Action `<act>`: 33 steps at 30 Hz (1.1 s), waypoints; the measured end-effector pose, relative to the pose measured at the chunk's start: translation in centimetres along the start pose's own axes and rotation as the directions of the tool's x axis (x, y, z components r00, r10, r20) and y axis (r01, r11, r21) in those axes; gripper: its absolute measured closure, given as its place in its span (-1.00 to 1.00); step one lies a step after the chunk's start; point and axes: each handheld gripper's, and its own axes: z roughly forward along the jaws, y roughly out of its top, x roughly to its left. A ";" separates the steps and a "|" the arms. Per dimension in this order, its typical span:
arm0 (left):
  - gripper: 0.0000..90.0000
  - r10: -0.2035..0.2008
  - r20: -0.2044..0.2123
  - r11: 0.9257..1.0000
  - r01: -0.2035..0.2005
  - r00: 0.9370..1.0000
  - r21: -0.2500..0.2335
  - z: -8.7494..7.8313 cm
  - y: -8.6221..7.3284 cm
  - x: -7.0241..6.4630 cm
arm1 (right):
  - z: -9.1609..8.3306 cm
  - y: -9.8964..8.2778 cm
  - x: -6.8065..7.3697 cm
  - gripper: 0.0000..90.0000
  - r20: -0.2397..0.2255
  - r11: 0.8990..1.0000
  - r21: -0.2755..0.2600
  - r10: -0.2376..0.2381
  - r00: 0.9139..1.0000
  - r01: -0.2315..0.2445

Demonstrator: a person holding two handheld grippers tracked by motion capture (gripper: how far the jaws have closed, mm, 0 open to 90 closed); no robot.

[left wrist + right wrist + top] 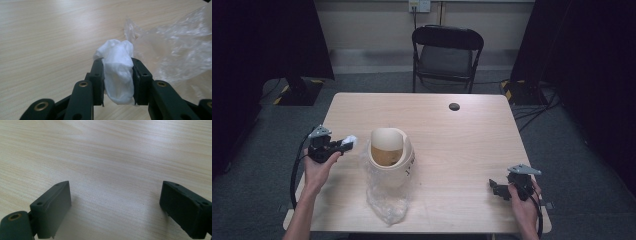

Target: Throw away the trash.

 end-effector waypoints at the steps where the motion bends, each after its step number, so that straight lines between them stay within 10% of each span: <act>1: 0.49 0.004 0.009 1.000 -0.004 1.000 -0.008 -0.2 0.1 -0.1 | 0.0 0.0 0.0 -0.79 0.000 1.000 0.000 0.000 1.000 0.000; 33: 0.49 0.068 0.099 0.988 -0.053 0.993 -0.148 -7.0 1.2 -5.6 | 0.0 0.0 0.0 -0.79 0.000 1.000 0.000 0.000 1.000 0.000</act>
